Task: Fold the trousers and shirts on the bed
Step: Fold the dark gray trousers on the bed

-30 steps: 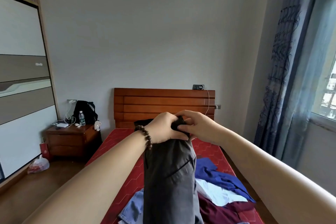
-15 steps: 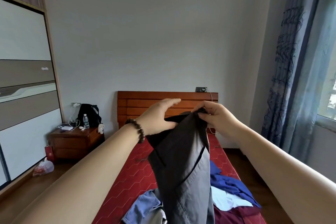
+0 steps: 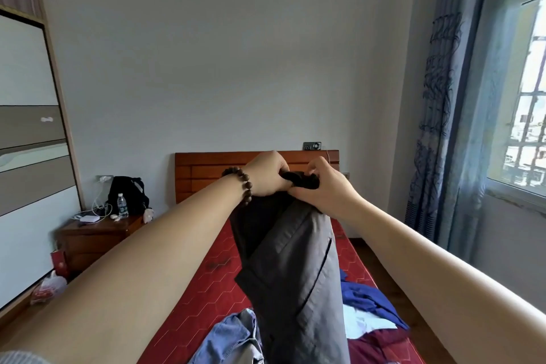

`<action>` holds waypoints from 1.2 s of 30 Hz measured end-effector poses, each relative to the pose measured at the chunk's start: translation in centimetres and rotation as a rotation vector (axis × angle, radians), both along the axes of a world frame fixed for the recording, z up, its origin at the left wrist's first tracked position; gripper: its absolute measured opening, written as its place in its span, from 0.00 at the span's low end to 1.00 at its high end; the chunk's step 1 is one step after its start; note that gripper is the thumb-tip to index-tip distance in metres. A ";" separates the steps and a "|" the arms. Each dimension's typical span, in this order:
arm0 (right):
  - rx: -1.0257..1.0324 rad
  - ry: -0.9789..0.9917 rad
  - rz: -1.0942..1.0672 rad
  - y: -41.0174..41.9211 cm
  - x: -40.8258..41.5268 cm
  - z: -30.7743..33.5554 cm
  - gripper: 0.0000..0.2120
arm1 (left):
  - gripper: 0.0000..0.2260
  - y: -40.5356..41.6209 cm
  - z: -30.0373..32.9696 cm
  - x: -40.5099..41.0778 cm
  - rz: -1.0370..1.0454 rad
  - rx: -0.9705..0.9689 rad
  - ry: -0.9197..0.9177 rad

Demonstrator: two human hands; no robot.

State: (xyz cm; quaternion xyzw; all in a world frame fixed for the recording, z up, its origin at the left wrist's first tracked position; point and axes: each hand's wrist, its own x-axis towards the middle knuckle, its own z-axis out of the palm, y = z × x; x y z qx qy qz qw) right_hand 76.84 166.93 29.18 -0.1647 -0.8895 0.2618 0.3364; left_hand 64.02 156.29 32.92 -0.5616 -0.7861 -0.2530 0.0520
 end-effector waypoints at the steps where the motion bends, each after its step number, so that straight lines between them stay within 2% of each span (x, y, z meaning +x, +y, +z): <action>1: 0.004 -0.003 -0.014 0.3 0.0 -0.1 0.21 | 0.11 0.1 0.4 0.0 -0.001 -0.004 0.000; 4: 0.045 -0.074 -0.049 1.6 0.2 -0.3 0.21 | 0.15 0.1 1.4 -0.2 -0.001 0.020 0.011; 8: 0.101 -0.175 -0.146 3.9 1.1 -1.5 0.06 | 0.16 -0.8 3.0 -1.3 0.017 0.062 0.099; 11: 0.094 -0.191 -0.215 6.2 2.2 -2.1 0.13 | 0.19 -2.3 3.6 -2.6 0.033 0.058 0.160; 16: 0.137 -0.163 -0.180 8.6 2.3 -1.4 0.07 | 0.20 -4.4 1.7 -3.9 0.068 -0.171 0.433; 20: 0.229 -0.267 -0.143 9.4 1.9 -0.8 0.09 | 0.17 -5.2 -0.2 -5.7 0.077 -0.295 0.552; 25: 0.285 -0.449 -0.145 10.7 2.3 -0.1 0.17 | 0.15 -6.6 -0.7 -7.9 0.144 -0.167 0.435; 26: 0.236 -0.422 -0.133 11.0 2.4 0.0 0.18 | 0.15 -6.9 -0.7 -8.4 0.164 -0.136 0.383; 30: -0.277 -0.127 0.141 10.5 3.3 0.3 0.19 | 0.17 -7.8 -0.5 -9.9 0.259 -0.074 0.232; 33: -0.328 -0.079 0.298 9.9 3.4 0.9 0.22 | 0.21 -8.0 -0.6 -10.9 0.355 -0.059 0.152; 36: -0.324 -0.160 0.319 9.6 3.1 1.3 0.26 | 0.24 -7.7 -1.1 -11.7 0.396 -0.052 0.045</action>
